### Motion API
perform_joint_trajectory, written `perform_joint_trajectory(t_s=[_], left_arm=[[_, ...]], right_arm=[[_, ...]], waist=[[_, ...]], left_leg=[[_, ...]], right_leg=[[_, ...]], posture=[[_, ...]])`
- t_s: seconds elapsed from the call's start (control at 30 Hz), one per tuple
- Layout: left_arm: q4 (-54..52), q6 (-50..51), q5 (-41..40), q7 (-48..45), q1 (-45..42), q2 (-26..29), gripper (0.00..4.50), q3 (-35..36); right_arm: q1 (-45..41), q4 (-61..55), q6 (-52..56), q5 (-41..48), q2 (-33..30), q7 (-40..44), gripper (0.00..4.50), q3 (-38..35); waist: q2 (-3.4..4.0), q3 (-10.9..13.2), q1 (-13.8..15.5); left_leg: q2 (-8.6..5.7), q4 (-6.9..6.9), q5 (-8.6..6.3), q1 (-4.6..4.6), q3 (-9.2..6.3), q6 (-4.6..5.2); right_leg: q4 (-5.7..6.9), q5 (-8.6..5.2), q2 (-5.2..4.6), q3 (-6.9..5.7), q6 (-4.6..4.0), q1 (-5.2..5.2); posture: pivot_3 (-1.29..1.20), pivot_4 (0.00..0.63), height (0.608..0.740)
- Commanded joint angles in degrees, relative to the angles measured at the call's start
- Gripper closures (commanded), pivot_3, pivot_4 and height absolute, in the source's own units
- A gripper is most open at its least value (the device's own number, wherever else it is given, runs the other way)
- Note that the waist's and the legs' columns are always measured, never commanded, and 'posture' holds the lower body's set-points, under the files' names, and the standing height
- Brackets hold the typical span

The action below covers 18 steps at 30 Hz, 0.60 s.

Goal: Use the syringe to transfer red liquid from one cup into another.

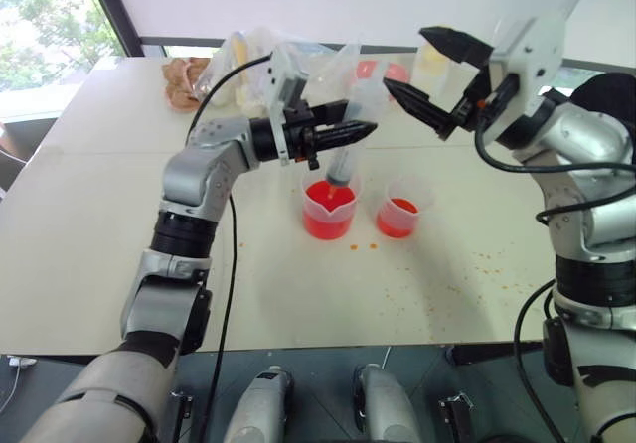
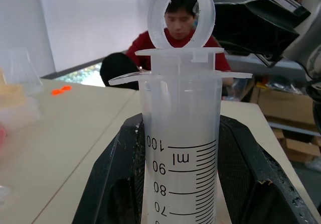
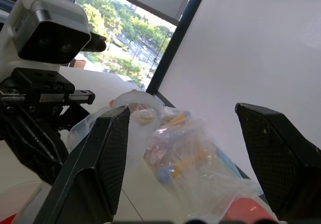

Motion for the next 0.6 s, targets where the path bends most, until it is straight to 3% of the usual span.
perform_joint_trajectory(t_s=[0.03,0.2,0.3,0.47,0.6], left_arm=[[-3.95,0.47,-1.09,-0.67,0.61,0.69,3.04,-0.02],[-5.12,-0.26,0.73,-1.41,2.88,1.47,3.04,-2.14],[-3.54,-1.42,1.65,-0.46,3.13,1.00,3.04,-1.97],[-1.58,-1.90,1.70,0.26,3.44,0.05,3.04,-1.38],[0.42,-4.62,3.23,0.61,4.44,-0.70,3.04,-2.11]], right_arm=[[-1.36,-1.31,-0.44,-0.54,0.63,0.21,1.02,0.18],[-1.36,-1.23,-0.38,-0.51,1.75,0.24,1.02,0.82],[-1.01,-1.57,-1.55,-0.87,2.42,1.26,1.82,1.33],[-0.11,-3.12,-1.26,0.31,3.38,2.24,4.37,1.39],[0.50,-3.61,-0.78,0.25,3.15,3.08,4.45,1.65]], waist=[[0.01,0.00,0.00],[0.01,0.00,-0.06],[0.01,0.00,-0.02],[0.01,-0.01,0.05],[0.01,-0.01,0.04]], left_leg=[[0.00,0.00,0.00,0.00,0.00,0.00],[0.00,-0.01,0.00,0.01,-0.01,0.00],[0.00,-0.01,0.00,0.01,-0.01,0.00],[0.00,0.00,0.00,0.01,0.00,0.00],[-0.01,0.00,0.00,0.01,0.00,0.00]], right_leg=[[0.00,0.00,0.00,0.00,0.00,0.00],[0.00,0.00,0.00,0.00,0.00,0.00],[0.01,0.00,0.01,0.00,0.00,0.00],[0.00,0.00,0.00,0.00,0.00,0.00],[0.01,0.00,0.00,0.00,0.00,0.00]], posture=[[0.00,0.150,0.740],[0.00,0.150,0.740],[0.00,0.150,0.740],[0.00,0.150,0.740],[0.00,0.150,0.740]])
